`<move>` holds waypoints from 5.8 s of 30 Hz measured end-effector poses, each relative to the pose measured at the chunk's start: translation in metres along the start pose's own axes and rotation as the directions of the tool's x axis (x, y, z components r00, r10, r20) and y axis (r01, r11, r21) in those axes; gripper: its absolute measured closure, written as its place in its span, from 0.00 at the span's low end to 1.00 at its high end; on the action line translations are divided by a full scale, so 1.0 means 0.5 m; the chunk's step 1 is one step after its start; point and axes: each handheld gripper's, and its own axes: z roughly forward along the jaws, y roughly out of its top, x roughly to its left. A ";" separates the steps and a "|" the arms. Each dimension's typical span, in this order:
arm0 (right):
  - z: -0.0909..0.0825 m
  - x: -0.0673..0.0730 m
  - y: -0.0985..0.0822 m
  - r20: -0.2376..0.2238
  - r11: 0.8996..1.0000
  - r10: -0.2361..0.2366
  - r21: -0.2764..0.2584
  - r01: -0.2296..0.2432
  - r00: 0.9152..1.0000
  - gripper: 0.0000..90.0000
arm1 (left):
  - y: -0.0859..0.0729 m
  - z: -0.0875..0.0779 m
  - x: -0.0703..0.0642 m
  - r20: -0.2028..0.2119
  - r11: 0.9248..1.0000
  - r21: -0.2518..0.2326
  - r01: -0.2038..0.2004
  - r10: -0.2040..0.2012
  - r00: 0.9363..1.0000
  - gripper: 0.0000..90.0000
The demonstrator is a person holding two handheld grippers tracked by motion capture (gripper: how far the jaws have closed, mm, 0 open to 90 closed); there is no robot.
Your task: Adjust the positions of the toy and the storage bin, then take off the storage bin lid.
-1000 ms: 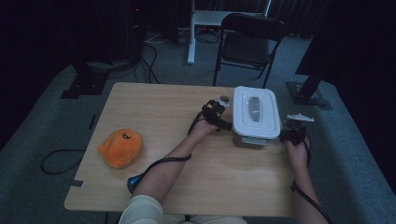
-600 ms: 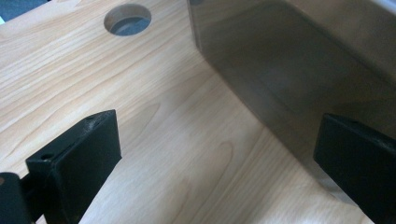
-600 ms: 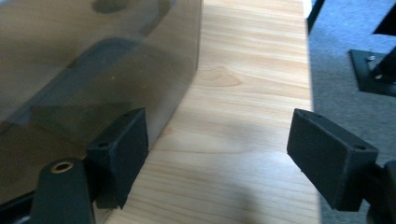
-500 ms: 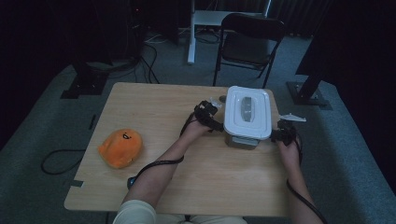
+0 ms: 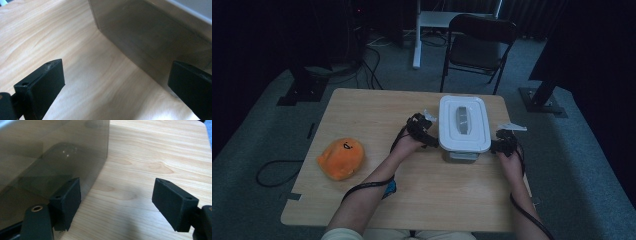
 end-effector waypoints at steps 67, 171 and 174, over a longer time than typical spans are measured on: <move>-0.153 0.127 -0.131 -0.215 0.981 -0.188 -0.077 0.175 0.958 0.25 | -0.229 -0.182 -0.182 0.187 0.990 -0.078 -0.119 0.131 0.974 0.01; -0.319 0.335 0.037 -0.351 0.986 -0.168 -0.065 0.155 0.921 0.77 | -0.316 -0.149 -0.227 0.205 0.983 -0.023 -0.180 0.181 0.962 0.01; -0.323 0.331 0.043 -0.347 0.986 -0.165 -0.072 0.149 0.923 0.77 | -0.316 -0.149 -0.227 0.204 0.983 -0.025 -0.180 0.181 0.962 0.01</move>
